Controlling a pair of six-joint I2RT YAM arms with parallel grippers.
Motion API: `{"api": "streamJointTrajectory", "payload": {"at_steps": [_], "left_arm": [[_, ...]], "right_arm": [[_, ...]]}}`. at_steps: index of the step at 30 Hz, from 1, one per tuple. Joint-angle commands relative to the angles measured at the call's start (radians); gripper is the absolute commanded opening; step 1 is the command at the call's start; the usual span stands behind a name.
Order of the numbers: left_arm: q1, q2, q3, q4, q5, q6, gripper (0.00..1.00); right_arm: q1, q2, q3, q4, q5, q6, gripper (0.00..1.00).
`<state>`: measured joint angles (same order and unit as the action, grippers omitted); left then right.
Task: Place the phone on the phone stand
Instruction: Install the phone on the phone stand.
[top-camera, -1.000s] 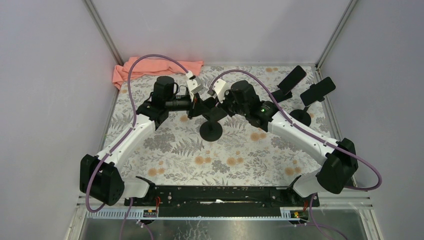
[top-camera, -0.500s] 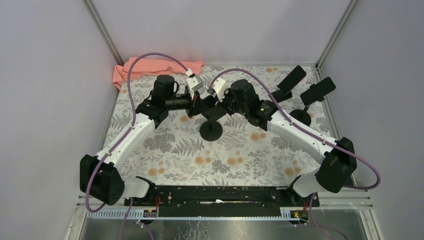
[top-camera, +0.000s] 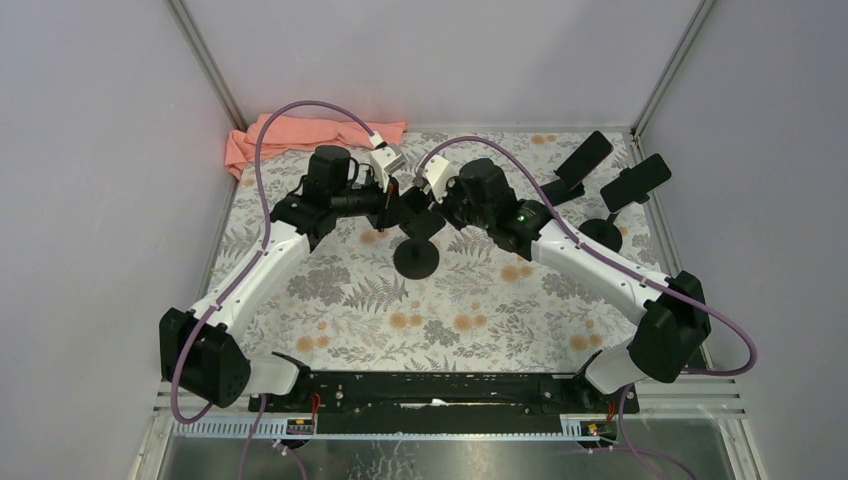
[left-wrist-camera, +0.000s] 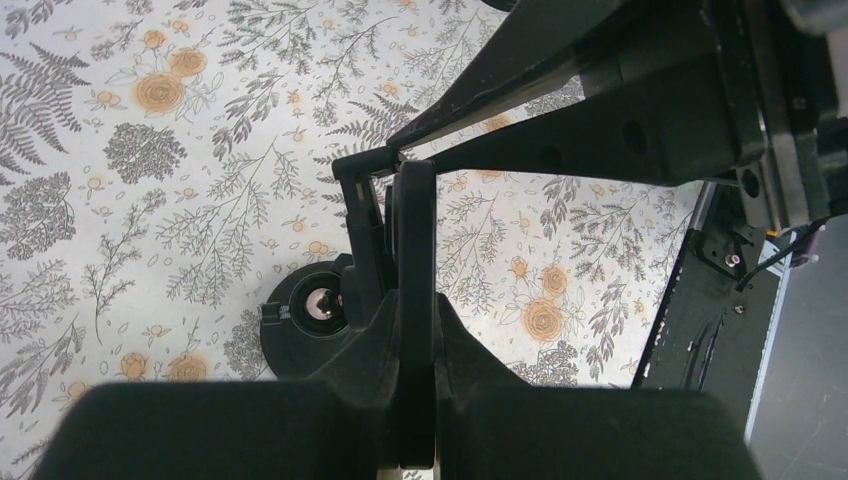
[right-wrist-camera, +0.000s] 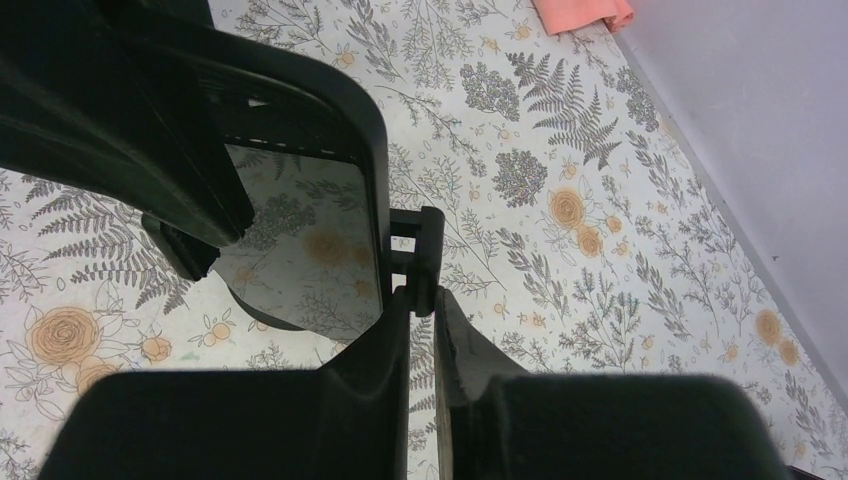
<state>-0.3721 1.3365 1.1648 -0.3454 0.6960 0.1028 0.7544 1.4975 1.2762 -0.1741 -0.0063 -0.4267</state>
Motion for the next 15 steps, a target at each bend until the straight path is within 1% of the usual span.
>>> {"api": "streamJointTrajectory", "payload": {"at_steps": [1, 15], "left_arm": [[0.037, 0.022, 0.018, -0.229, -0.175, -0.027, 0.00], [-0.005, 0.033, 0.032, -0.236, -0.253, -0.094, 0.00]], "right_arm": [[-0.070, 0.004, 0.020, 0.007, 0.185, -0.067, 0.00], [-0.075, 0.025, 0.035, 0.016, 0.197, -0.067, 0.00]]}}
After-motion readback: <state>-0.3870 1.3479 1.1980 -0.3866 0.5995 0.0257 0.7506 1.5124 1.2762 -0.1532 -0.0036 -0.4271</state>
